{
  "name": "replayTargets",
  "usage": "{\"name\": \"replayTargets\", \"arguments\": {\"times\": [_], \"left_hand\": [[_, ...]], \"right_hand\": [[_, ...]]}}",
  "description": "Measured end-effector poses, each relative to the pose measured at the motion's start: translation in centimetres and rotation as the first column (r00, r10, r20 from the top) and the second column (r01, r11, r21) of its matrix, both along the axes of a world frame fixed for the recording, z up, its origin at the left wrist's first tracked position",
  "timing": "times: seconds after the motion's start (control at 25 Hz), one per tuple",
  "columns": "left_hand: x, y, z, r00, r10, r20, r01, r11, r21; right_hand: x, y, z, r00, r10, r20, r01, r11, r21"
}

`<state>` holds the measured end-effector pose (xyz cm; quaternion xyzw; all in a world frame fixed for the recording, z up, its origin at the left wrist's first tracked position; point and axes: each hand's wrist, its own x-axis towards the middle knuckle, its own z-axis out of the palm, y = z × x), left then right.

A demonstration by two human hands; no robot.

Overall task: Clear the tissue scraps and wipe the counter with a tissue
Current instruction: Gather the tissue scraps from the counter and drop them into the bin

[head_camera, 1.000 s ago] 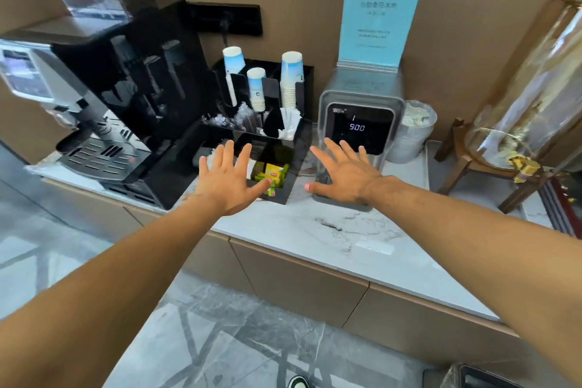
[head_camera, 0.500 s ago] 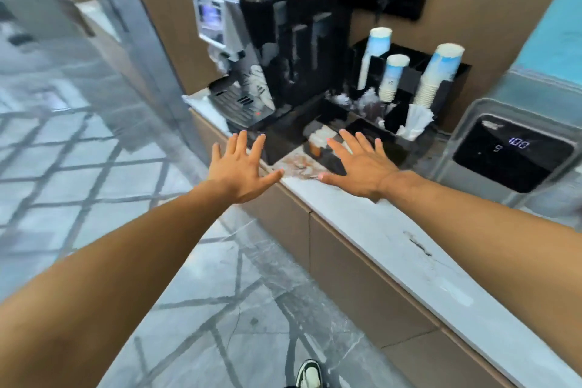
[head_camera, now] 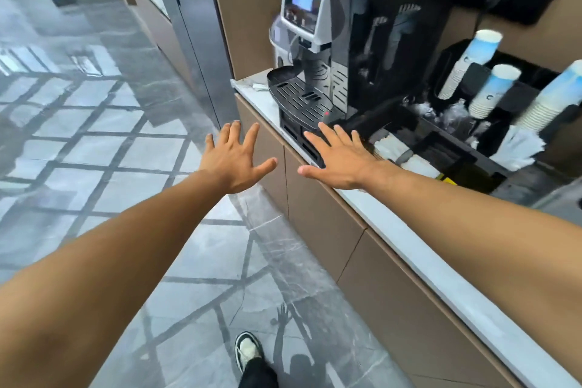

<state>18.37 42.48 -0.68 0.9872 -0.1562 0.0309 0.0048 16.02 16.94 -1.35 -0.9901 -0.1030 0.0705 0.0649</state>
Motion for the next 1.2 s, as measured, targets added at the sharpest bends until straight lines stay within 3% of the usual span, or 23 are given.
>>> {"name": "replayTargets", "arguments": {"times": [0.32,0.52,0.64,0.88,1.0,1.2], "left_hand": [[14.8,9.8,-1.3,0.998,-0.047,-0.032,0.047,0.999,0.004],[22.9,13.4,-2.4,0.996,-0.068,-0.055,0.067,0.998,-0.017],[27.6,13.8,-3.5,0.995,-0.084,-0.049,0.081,0.995,-0.058],[39.2,13.1,-6.3,0.988,-0.107,-0.113,0.108,0.994,0.007],[43.6,13.0,-7.4,0.974,-0.149,-0.173,0.162,0.985,0.064],[50.4,12.0,-9.8,0.944,-0.224,-0.241,0.255,0.961,0.106]], "right_hand": [[12.3,10.9,-0.8,0.996,-0.082,-0.039,0.080,0.996,-0.032],[20.0,15.3,-1.4,0.990,-0.121,-0.070,0.125,0.991,0.052],[24.4,17.0,-2.8,0.990,-0.122,-0.074,0.127,0.990,0.059],[35.9,18.5,-7.6,0.969,-0.184,-0.163,0.207,0.968,0.140],[40.4,18.6,-9.0,0.937,-0.243,-0.251,0.302,0.926,0.228],[44.3,17.2,-11.3,0.876,-0.360,-0.321,0.441,0.868,0.228]]}}
